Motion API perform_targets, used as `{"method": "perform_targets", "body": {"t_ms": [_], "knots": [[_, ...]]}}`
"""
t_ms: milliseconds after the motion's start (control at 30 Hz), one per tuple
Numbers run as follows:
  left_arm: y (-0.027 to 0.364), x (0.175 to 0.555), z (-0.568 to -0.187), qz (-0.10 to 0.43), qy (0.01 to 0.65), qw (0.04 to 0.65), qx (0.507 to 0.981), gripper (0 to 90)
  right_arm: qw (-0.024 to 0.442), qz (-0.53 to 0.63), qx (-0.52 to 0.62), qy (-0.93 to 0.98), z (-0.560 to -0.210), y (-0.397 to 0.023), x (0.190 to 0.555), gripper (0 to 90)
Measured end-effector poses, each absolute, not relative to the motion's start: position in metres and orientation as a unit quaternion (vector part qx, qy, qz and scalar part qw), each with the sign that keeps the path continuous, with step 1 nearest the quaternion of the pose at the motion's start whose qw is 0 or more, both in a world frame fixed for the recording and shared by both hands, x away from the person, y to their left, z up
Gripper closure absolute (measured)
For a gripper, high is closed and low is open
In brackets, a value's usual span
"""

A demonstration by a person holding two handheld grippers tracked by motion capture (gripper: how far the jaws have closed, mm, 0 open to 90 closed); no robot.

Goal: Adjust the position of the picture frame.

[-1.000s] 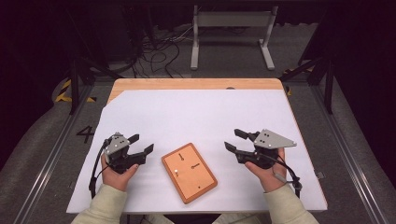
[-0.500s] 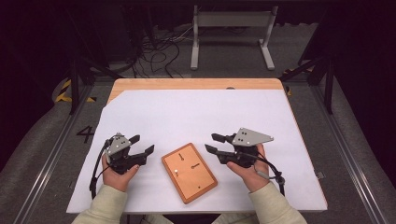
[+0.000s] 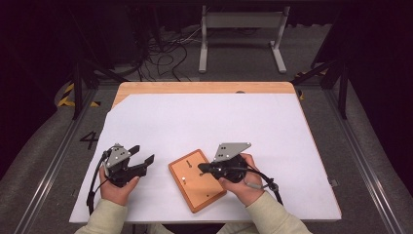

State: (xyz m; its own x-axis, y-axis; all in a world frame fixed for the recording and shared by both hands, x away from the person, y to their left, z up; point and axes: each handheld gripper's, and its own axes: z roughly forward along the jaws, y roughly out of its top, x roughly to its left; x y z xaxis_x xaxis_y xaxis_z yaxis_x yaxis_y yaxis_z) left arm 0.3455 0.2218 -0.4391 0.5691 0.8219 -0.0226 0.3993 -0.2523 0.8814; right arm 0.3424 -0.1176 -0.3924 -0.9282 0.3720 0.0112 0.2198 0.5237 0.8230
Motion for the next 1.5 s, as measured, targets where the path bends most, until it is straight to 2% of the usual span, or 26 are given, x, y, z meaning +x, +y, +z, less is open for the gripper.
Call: {"method": "perform_targets", "body": {"t_ms": [467, 1033, 1500], "knots": [[0.223, 0.346, -0.439, 0.230, 0.406, 0.460, 0.755, 33.4, 0.036, 0.414, 0.122, 0.901, -0.417, -0.076, 0.322, 89.9], [0.223, 0.348, -0.439, 0.228, 0.402, 0.462, 0.757, 33.4, -0.003, 0.374, 0.104, 0.922, -0.446, -0.052, 0.304, 89.7], [0.219, 0.351, -0.440, 0.221, 0.397, 0.465, 0.760, 33.4, 0.026, 0.364, 0.084, 0.927, -0.448, -0.048, 0.299, 90.0]]}}
